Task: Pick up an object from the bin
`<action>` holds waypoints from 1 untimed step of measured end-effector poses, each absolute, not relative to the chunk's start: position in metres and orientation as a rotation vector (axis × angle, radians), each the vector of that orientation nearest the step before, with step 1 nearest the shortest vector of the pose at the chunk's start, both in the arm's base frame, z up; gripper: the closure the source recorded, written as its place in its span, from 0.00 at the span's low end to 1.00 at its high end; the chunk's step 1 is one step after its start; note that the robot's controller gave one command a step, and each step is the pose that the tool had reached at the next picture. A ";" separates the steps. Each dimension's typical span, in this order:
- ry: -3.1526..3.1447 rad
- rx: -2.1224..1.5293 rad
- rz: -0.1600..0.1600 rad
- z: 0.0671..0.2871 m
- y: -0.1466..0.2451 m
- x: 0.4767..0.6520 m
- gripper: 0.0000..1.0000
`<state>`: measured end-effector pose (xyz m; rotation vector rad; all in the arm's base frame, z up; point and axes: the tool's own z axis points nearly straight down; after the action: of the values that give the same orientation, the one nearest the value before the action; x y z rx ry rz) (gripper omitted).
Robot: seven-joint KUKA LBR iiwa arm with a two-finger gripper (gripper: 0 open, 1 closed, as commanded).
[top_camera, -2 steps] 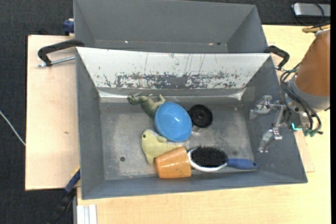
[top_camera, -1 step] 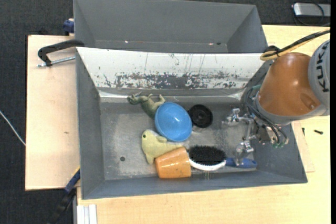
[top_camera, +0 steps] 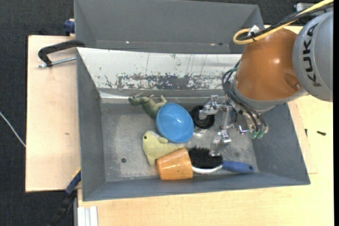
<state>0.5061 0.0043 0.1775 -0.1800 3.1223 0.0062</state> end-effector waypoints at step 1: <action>3.111 -0.454 -0.004 0.086 0.109 0.573 0.00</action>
Offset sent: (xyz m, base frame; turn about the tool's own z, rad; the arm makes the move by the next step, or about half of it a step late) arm 0.0713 0.1158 -0.1029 -0.1812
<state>0.5733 0.1087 0.0860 -0.4540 3.1109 -0.0040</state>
